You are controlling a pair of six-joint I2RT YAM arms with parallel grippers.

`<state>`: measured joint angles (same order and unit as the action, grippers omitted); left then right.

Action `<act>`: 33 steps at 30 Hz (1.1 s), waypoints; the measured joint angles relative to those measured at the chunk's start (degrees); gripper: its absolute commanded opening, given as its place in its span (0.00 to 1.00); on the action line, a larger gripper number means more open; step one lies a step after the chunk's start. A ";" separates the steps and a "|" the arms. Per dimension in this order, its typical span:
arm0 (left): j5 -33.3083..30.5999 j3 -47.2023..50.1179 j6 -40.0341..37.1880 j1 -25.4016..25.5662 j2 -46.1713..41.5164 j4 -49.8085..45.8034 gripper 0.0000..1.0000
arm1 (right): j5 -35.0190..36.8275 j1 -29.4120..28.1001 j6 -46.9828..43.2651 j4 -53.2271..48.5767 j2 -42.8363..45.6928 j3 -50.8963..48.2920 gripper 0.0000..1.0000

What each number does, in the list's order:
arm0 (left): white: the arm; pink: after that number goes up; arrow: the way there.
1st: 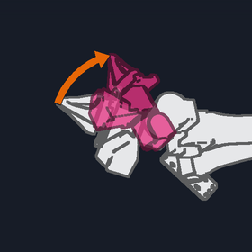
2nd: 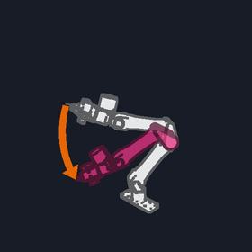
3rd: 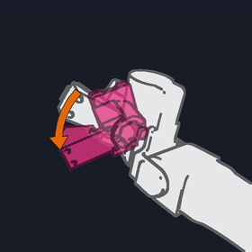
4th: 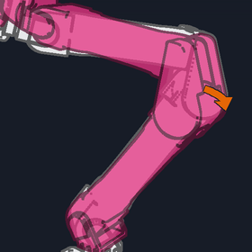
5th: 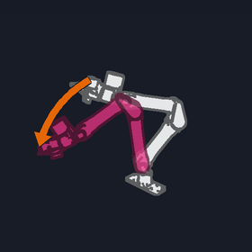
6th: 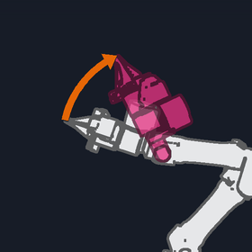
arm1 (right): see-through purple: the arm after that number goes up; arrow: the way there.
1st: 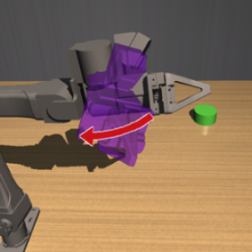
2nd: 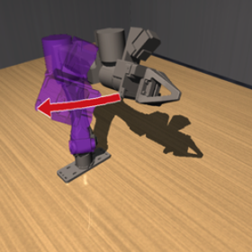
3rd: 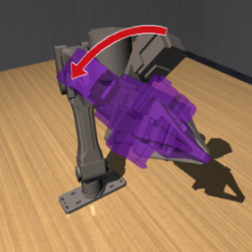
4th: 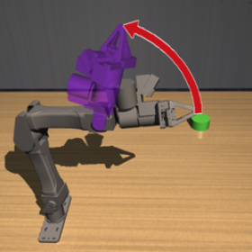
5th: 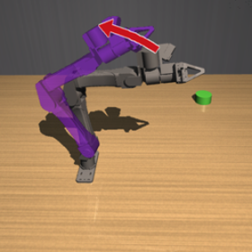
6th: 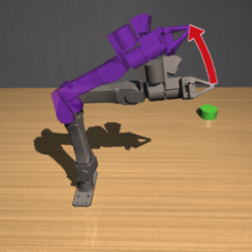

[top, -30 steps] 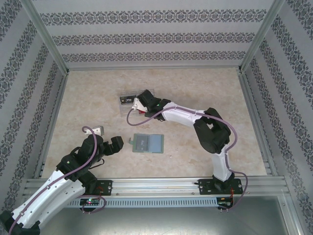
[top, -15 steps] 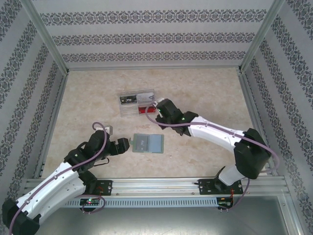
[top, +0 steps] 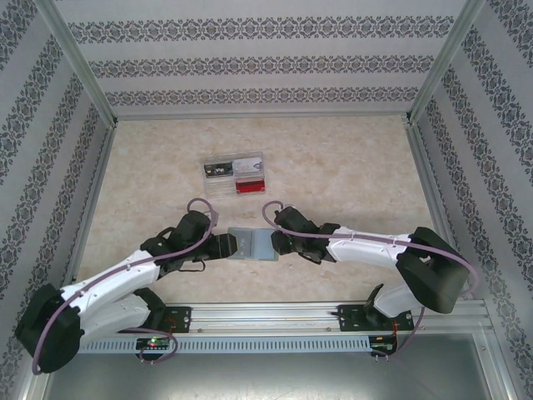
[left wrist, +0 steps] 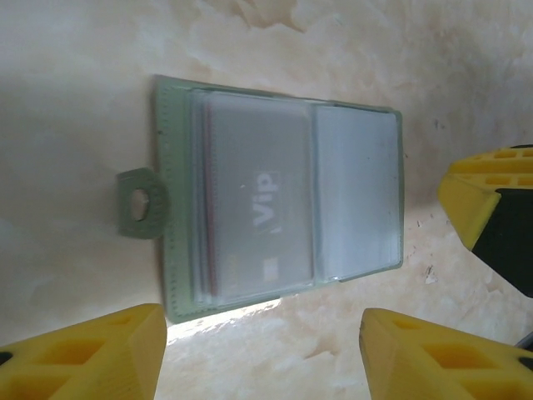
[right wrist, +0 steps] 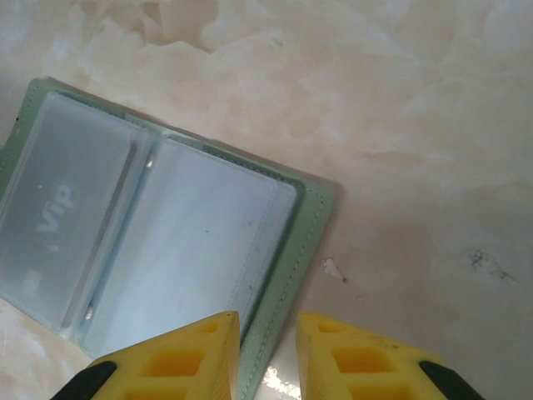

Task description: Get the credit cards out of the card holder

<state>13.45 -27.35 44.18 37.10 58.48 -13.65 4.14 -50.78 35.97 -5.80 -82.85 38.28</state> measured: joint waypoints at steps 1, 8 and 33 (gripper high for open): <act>0.02 -0.46 0.00 0.37 1.20 0.52 0.61 | 0.00 0.00 0.66 0.59 0.00 -0.57 0.25; -0.15 -2.78 -0.02 1.22 7.96 3.93 0.58 | -0.44 0.00 3.61 3.15 0.00 -3.32 0.25; -0.13 -5.14 -0.44 1.60 19.21 7.15 0.57 | -2.14 -0.13 5.97 7.82 -2.51 -4.09 0.24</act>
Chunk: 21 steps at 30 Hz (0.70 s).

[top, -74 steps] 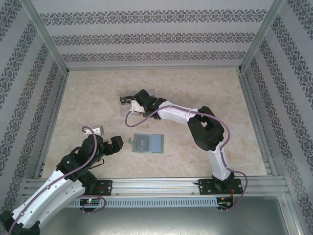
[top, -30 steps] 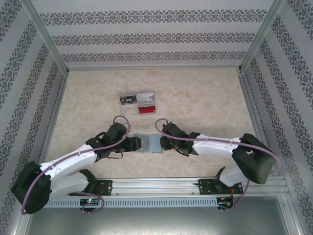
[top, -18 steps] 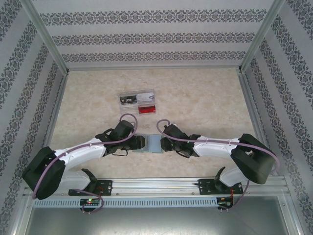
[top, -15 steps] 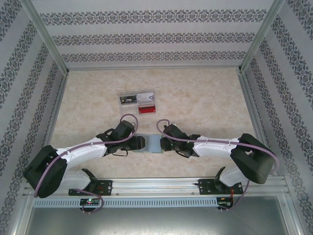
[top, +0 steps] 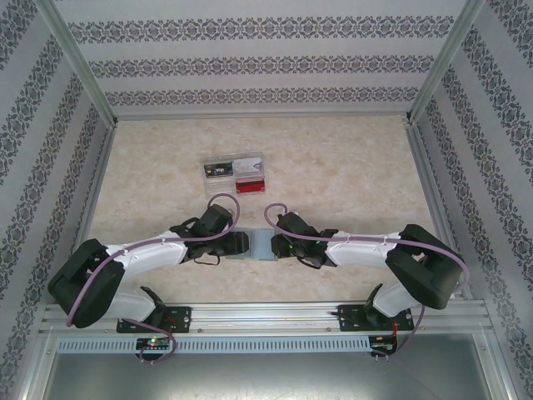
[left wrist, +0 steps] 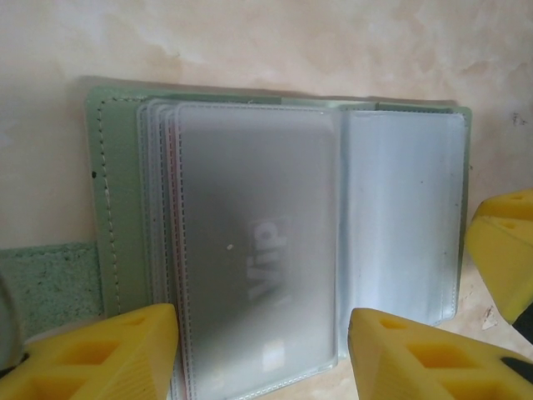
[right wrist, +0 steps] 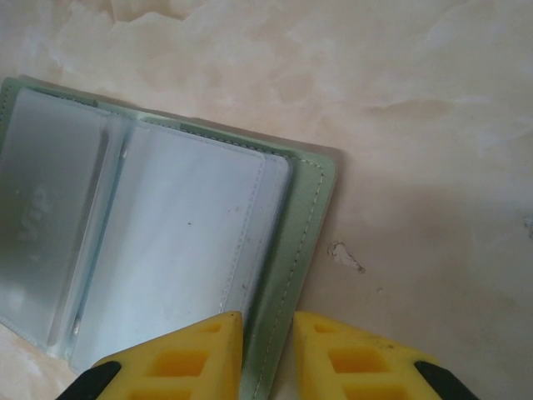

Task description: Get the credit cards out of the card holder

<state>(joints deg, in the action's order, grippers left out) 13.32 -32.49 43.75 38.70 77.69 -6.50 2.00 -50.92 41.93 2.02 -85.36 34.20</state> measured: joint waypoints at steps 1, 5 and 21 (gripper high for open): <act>0.04 0.00 0.00 0.00 0.26 0.13 0.57 | 0.00 0.00 0.00 0.02 0.00 0.00 0.24; 0.55 -0.55 0.00 0.00 1.42 1.03 0.57 | 0.00 -0.04 0.20 0.24 -0.33 0.00 0.24; 4.28 -0.76 -0.04 0.66 1.36 2.86 0.67 | 0.00 -0.35 0.37 0.42 -1.38 0.00 0.24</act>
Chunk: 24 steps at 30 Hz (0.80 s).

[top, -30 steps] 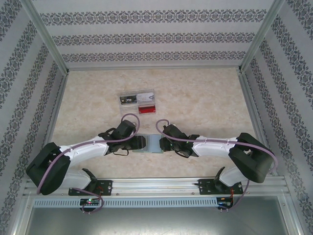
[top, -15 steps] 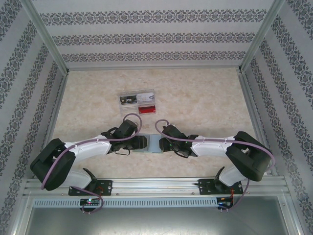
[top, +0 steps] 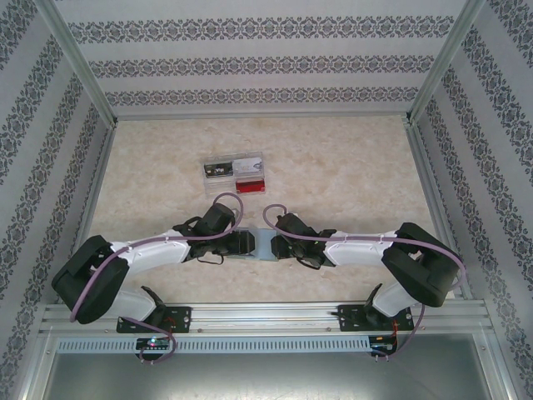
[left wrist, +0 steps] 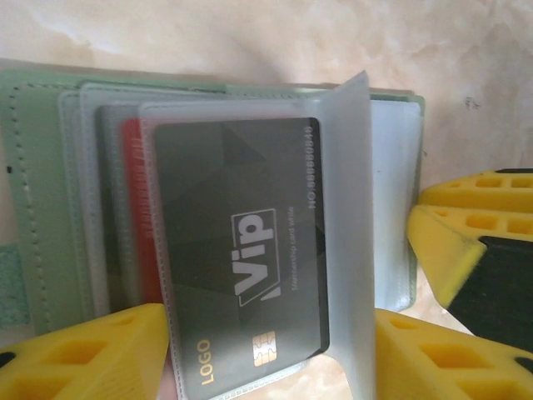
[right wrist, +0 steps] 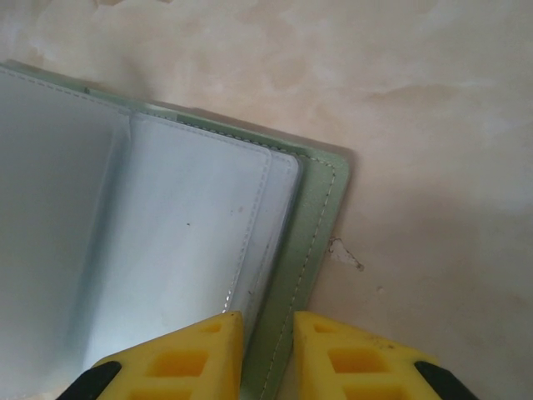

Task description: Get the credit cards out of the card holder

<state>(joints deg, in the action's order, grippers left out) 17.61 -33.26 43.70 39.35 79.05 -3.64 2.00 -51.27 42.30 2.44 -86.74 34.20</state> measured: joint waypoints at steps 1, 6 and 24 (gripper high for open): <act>0.07 0.00 0.00 0.09 -0.31 0.00 0.73 | 0.00 0.00 0.00 0.02 -0.02 0.00 0.24; 0.42 0.00 -0.42 0.46 -1.25 0.07 0.85 | 0.00 0.00 0.02 0.02 -0.02 0.00 0.25; 4.50 -2.51 -1.11 3.50 0.26 3.76 0.67 | 0.09 -0.02 0.68 0.02 0.57 -0.28 0.26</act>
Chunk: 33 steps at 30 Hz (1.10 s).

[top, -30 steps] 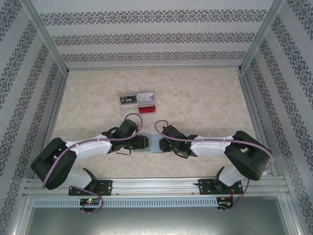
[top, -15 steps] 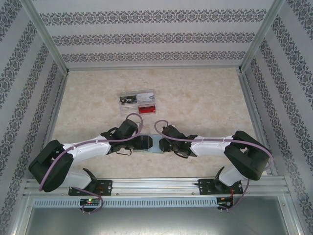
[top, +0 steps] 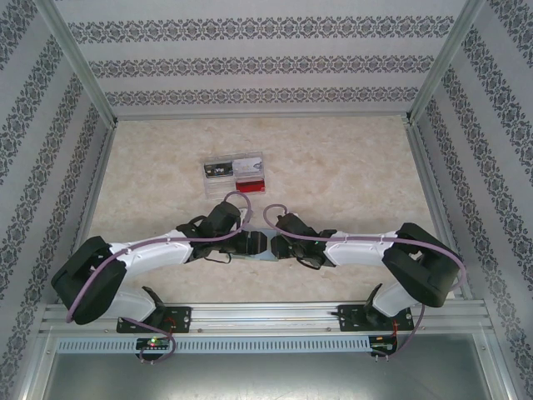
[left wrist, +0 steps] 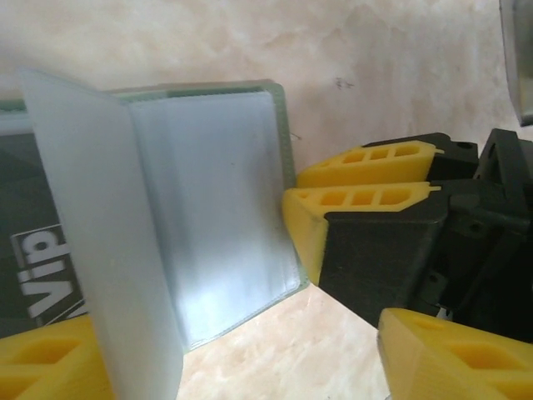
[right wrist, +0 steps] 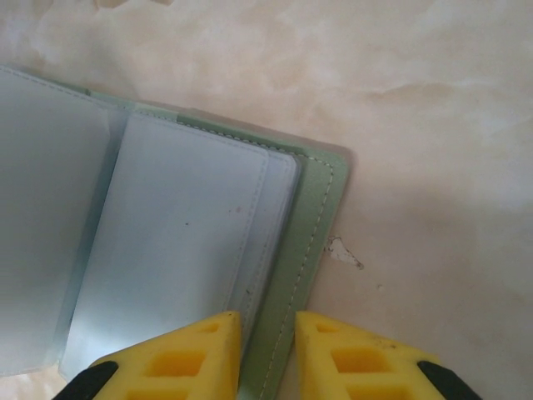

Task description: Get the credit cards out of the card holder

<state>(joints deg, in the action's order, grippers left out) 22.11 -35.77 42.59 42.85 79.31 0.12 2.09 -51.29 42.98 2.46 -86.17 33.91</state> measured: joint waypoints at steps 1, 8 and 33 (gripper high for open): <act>0.31 -0.17 0.09 0.28 0.50 0.66 0.65 | 0.00 0.00 0.22 0.02 0.44 -0.28 0.26; 1.86 -1.03 0.74 1.68 3.28 3.48 0.61 | 0.24 0.02 0.59 0.00 2.27 -1.90 0.27; -4.59 2.40 -2.05 -8.13 -3.15 -4.66 0.11 | -5.25 -0.70 6.51 5.60 2.75 0.74 0.19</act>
<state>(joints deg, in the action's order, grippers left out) 17.52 -33.36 40.53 34.72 76.16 -4.54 -3.16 -51.99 49.50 8.05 -83.42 34.65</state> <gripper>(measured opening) 0.109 0.198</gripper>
